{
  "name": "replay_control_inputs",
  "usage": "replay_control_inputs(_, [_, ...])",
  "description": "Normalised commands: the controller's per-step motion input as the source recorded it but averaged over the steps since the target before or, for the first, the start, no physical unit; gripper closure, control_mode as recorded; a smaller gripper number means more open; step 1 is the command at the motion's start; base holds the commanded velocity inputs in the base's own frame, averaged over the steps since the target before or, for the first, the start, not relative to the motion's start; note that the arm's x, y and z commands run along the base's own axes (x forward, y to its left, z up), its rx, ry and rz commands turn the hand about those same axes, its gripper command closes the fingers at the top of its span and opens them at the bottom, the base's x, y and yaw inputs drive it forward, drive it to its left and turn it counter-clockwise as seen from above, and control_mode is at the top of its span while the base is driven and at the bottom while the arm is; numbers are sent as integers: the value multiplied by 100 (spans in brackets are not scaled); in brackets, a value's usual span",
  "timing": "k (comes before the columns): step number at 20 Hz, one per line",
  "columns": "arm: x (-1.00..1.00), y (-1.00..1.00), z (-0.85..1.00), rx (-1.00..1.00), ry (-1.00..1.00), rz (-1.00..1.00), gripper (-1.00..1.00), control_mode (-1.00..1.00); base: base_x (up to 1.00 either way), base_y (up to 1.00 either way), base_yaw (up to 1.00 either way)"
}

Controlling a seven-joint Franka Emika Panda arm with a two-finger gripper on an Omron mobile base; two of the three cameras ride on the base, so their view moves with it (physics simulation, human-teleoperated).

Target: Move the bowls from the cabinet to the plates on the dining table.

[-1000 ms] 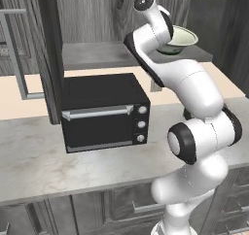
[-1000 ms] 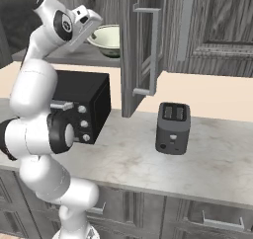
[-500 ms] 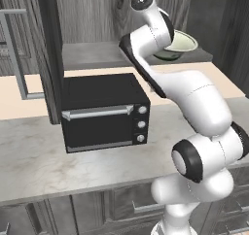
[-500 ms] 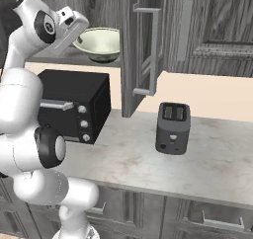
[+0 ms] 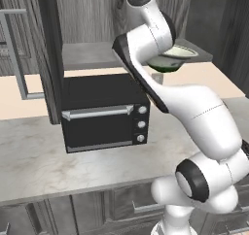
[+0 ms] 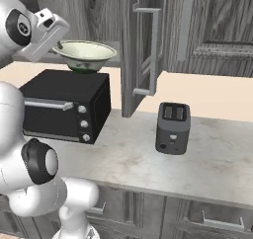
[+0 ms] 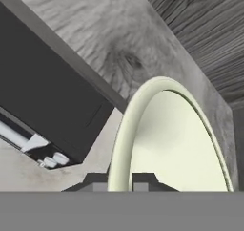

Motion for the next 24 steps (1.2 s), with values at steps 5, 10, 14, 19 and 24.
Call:
replay_control_inputs(5, [-74,6,0,0,2,5,100,-100,0,0,0])
replay_control_inputs(10, [-63,1,-1,-6,0,6,100,-100,0,0,0])
replay_control_inputs(14, [-50,0,-12,-12,0,9,100,-100,0,0,0])
replay_control_inputs(19, [-38,0,-41,-9,-2,10,100,-100,0,0,0])
replay_control_inputs(24, [-15,0,-35,-1,-10,5,100,-100,0,0,0])
